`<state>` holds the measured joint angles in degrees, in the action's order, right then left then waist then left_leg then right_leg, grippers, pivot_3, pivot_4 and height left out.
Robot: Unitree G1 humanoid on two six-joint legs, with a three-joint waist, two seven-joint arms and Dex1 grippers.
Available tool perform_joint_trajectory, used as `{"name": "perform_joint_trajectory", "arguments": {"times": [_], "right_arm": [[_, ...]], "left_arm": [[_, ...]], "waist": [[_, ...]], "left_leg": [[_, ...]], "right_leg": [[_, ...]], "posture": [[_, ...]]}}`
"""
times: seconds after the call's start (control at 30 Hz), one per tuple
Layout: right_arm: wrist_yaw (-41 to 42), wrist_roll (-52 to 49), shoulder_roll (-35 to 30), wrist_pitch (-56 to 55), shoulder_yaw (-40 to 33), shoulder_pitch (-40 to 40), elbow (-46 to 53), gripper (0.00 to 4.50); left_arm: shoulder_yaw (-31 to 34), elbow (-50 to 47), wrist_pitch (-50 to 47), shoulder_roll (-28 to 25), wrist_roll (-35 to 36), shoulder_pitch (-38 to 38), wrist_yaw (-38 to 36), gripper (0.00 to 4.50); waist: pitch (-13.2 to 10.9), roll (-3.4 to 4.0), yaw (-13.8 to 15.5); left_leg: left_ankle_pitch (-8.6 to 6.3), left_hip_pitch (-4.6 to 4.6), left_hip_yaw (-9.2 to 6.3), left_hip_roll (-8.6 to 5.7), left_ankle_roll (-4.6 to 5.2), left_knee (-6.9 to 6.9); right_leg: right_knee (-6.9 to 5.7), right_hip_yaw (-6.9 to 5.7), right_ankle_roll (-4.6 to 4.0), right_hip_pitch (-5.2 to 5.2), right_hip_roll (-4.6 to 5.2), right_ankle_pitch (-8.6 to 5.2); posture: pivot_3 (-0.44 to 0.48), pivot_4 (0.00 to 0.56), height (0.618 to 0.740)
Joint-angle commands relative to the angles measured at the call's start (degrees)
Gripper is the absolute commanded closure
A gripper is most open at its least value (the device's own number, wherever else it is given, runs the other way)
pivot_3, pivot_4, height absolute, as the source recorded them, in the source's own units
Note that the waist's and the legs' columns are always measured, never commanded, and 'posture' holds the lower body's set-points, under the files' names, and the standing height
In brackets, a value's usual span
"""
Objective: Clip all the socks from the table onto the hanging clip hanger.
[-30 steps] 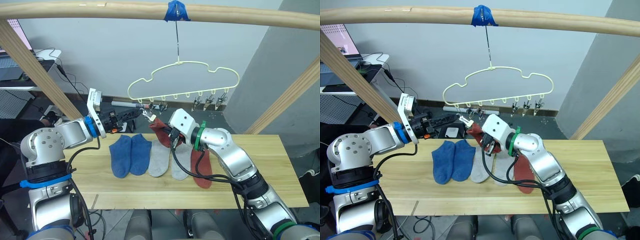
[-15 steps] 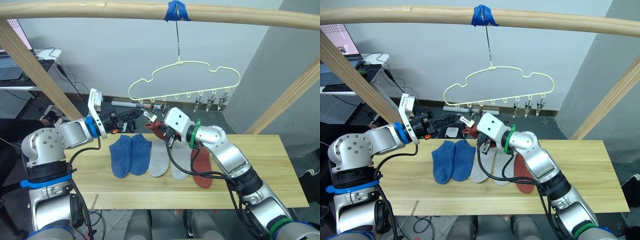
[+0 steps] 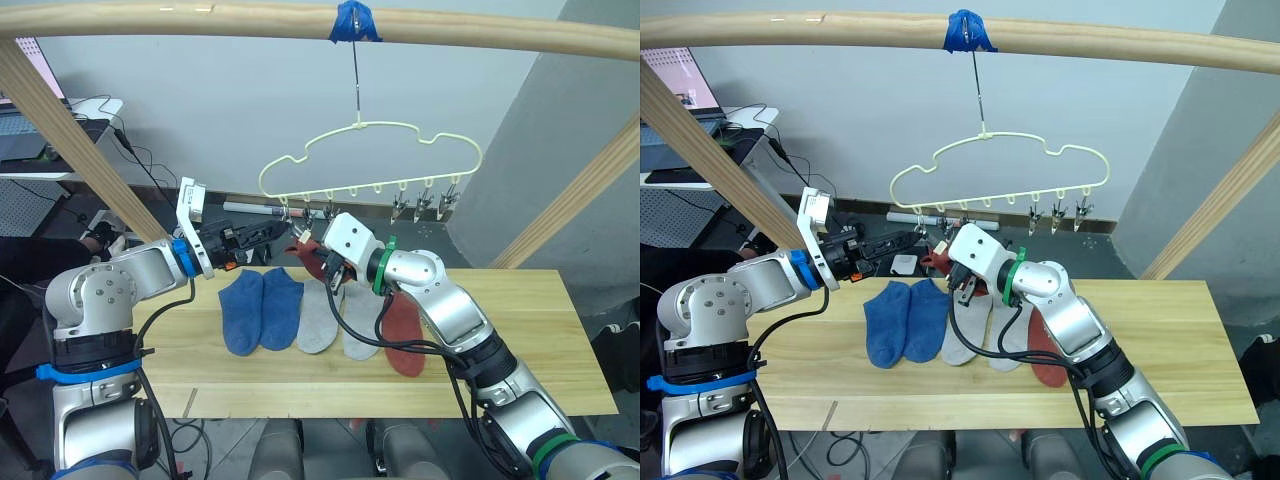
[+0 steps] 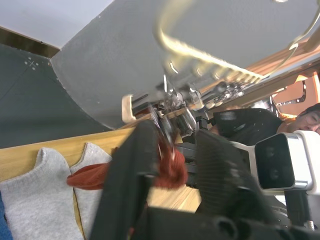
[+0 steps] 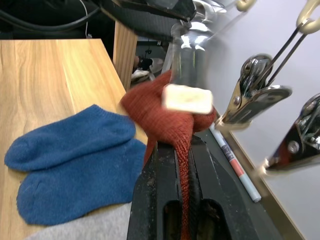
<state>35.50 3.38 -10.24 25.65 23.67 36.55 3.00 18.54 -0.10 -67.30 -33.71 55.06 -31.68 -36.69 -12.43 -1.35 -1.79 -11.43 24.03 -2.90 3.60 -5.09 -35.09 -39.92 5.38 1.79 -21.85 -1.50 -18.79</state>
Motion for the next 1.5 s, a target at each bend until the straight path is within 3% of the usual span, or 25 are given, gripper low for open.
{"name": "perform_joint_trajectory", "arguments": {"times": [0.03,0.2,0.3,0.43,0.67,0.9,1.0,1.13,1.5], "right_arm": [[-0.59,-0.53,0.83,-1.63,-1.37,1.02,0.37,4.5],[-1.21,-2.31,2.35,-1.2,-3.24,1.2,-1.48,4.5],[-1.19,-5.1,4.42,1.41,-5.61,1.27,-1.89,3.73],[-0.71,-6.81,4.38,4.22,-6.86,0.25,-0.6,2.36],[0.1,-9.28,-2.86,8.57,-10.73,-7.2,6.89,0.01],[2.81,-17.73,-10.08,11.71,-20.83,-15.1,16.83,0.01],[2.35,-20.62,-11.88,13.04,-24.01,-16.82,21.05,0.0],[0.83,-21.69,-12.78,12.37,-25.29,-16.7,23.69,0.0],[0.26,-30.61,-11.22,12.7,-26.93,-16.56,27.85,0.0]], "left_arm": [[2.97,-1.48,-0.24,-1.6,1.84,0.15,-0.01,1.59],[4.97,-6.1,-0.55,-5.7,2.26,3.91,-0.44,0.08],[4.61,-9.77,0.85,-7.06,1.31,6.39,-0.28,0.0],[1.86,-17.19,6.05,-7.18,-2.67,9.84,0.53,0.0],[-0.86,-19.56,15.29,-3.03,-9.24,12.53,4.18,0.0],[-6.85,-19.0,31.0,1.95,-20.19,14.26,4.21,0.0],[-8.62,-16.67,40.24,5.08,-25.17,13.98,4.11,0.59],[-13.17,-12.48,48.21,6.81,-32.21,13.79,3.69,1.72],[-16.07,-1.98,58.39,14.69,-38.25,8.74,6.17,1.72]], "waist": [[0.0,0.0,-0.01],[0.01,-0.01,-0.04],[0.02,-0.04,0.12],[0.03,-0.05,0.29],[0.03,-0.06,1.35],[0.02,-0.03,1.47],[0.01,-0.04,1.43],[0.02,-0.04,1.11],[0.01,-0.05,0.68]], "left_leg": [[0.0,0.0,-0.01,0.0,0.0,0.0],[0.0,0.02,0.01,0.02,0.0,0.05],[0.01,0.11,-0.03,0.02,-0.02,0.05],[0.02,0.14,-0.02,0.0,-0.04,0.05],[0.03,0.16,0.0,-0.06,-0.05,0.05],[0.03,0.21,0.04,-0.04,-0.04,0.05],[0.02,0.23,0.06,-0.05,-0.04,0.04],[0.02,0.22,0.08,-0.05,-0.03,0.04],[0.02,0.29,0.06,-0.07,-0.02,0.01]], "right_leg": [[0.0,-0.01,0.0,0.0,0.0,0.0],[-0.01,0.03,0.0,-0.07,0.0,0.0],[-0.03,-0.04,0.0,-0.14,0.0,0.0],[-0.02,-0.03,-0.01,-0.15,0.07,0.0],[0.0,-0.03,0.0,-0.15,0.12,0.0],[0.0,0.02,-0.01,-0.21,0.06,0.0],[0.02,0.05,-0.01,-0.21,0.06,0.0],[0.0,0.09,-0.01,-0.21,0.03,0.01],[0.02,0.07,-0.01,-0.21,0.01,0.01]], "posture": [[0.059,0.17,0.74],[0.072,0.169,0.74],[0.078,0.171,0.74],[0.085,0.174,0.74],[0.088,0.179,0.74],[0.062,0.192,0.74],[0.042,0.198,0.74],[0.034,0.204,0.74],[0.009,0.212,0.74]]}}
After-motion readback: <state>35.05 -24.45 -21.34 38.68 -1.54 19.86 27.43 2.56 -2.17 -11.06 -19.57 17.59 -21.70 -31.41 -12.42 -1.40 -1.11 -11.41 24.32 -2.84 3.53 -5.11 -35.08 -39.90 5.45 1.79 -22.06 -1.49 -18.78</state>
